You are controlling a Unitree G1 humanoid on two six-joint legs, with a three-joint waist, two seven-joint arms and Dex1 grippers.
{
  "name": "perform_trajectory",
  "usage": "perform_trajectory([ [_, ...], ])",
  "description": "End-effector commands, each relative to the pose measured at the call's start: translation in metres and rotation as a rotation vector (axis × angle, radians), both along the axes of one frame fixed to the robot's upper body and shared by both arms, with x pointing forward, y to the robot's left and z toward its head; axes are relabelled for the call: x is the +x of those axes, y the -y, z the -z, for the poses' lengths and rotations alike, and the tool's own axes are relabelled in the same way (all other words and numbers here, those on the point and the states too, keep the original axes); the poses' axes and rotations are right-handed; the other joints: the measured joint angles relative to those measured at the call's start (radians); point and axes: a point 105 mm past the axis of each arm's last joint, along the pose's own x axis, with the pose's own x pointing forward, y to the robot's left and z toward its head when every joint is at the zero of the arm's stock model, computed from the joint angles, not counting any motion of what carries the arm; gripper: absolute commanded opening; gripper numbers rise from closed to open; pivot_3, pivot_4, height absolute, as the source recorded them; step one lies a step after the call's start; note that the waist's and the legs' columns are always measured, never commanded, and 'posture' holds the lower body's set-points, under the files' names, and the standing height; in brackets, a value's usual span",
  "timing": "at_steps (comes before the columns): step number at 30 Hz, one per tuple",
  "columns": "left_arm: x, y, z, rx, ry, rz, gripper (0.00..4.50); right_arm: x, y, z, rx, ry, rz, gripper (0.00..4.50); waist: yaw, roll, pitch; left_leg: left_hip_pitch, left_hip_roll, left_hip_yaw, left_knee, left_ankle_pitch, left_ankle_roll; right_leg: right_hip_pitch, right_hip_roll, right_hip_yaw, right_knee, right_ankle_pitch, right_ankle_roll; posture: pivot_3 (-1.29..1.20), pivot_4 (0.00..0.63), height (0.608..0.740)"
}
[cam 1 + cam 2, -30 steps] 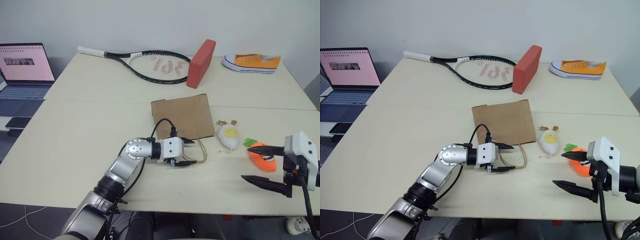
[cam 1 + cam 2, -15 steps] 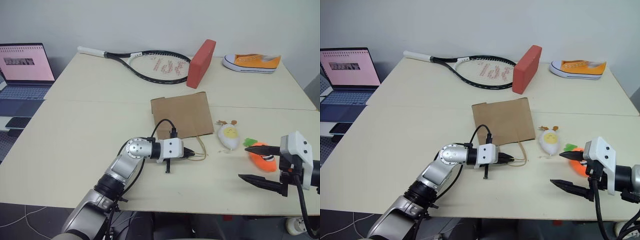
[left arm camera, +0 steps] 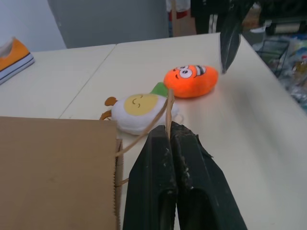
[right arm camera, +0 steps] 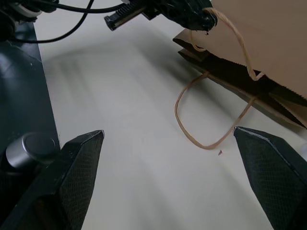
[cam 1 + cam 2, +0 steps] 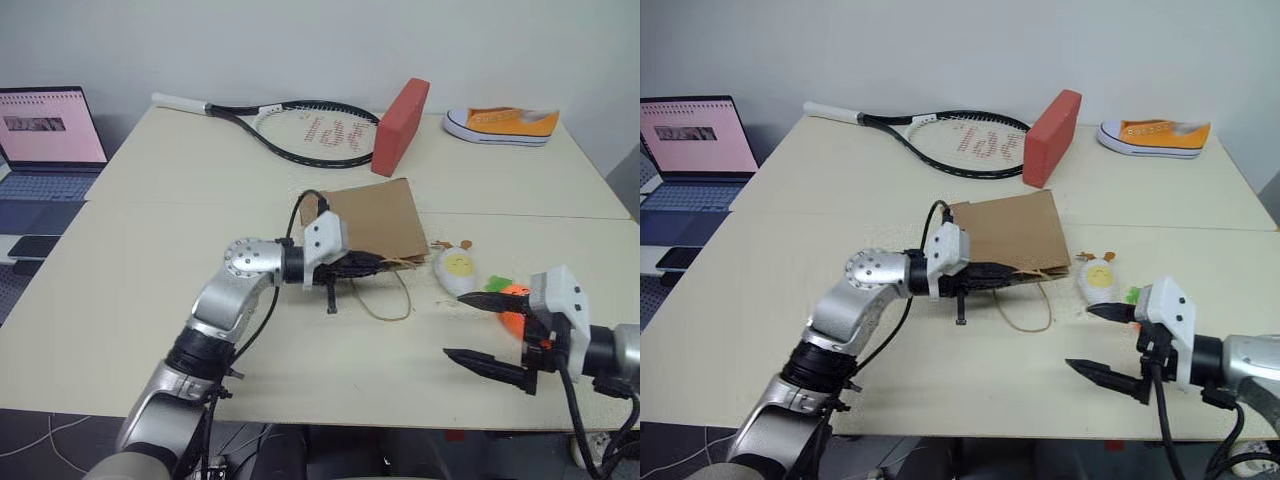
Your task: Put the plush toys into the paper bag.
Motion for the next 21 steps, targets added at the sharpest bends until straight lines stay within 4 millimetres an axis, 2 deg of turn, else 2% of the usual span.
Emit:
perform_trajectory([
  [1, -0.007, -0.003, -0.028, -0.077, -0.038, 0.02, 0.0, 0.017, -0.015, 0.003, 0.025, 0.058, 0.056, 4.33, 0.001, 0.0, 0.0, 0.0, 0.0, 0.0, 0.0, 0.0, 0.0, 0.0, 0.0, 0.0, 0.0, 0.0, 0.0, 0.0, 0.15, 0.74],
  [4, -0.007, -0.005, -0.033, -0.102, -0.094, 0.003, 0.0, 0.033, -0.028, 0.008, 0.067, 0.078, 0.094, 3.64, 0.001, 0.0, 0.0, 0.0, 0.001, 0.0, 0.001, 0.0, 0.0, 0.0, 0.001, 0.0, 0.0, 0.0, 0.0, 0.0, 0.15, 0.74],
  [9, -0.006, -0.003, -0.046, -0.184, -0.181, -0.033, 0.0, 0.045, -0.054, 0.015, 0.116, 0.083, 0.091, 1.73, 0.003, 0.0, 0.0, -0.001, 0.0, -0.002, 0.0, 0.0, 0.0, 0.0, 0.001, 0.0, 0.0, 0.0, 0.0, 0.0, 0.15, 0.74],
  [13, -0.007, 0.001, -0.054, -0.222, -0.237, -0.046, 0.0, 0.07, -0.072, 0.018, 0.164, 0.147, 0.179, 0.22, 0.001, 0.0, 0.0, -0.001, 0.001, -0.004, -0.001, 0.0, 0.0, -0.001, 0.002, -0.001, 0.0, 0.001, 0.001, 0.0, 0.15, 0.74],
  [14, -0.008, 0.001, -0.054, -0.22, -0.243, -0.049, 0.0, 0.075, -0.075, 0.018, 0.172, 0.164, 0.199, 0.02, 0.001, 0.0, 0.0, -0.001, 0.001, -0.003, -0.001, 0.0, 0.0, -0.001, 0.003, -0.001, 0.0, 0.001, 0.001, 0.0, 0.15, 0.74],
  [21, -0.008, 0.003, -0.059, -0.237, -0.257, -0.069, 0.0, 0.107, -0.084, 0.035, 0.198, 0.246, 0.345, 0.02, 0.0, 0.0, 0.0, 0.0, 0.001, -0.004, -0.001, 0.0, 0.0, -0.001, 0.004, -0.001, 0.001, 0.001, 0.0, 0.0, 0.15, 0.74],
])
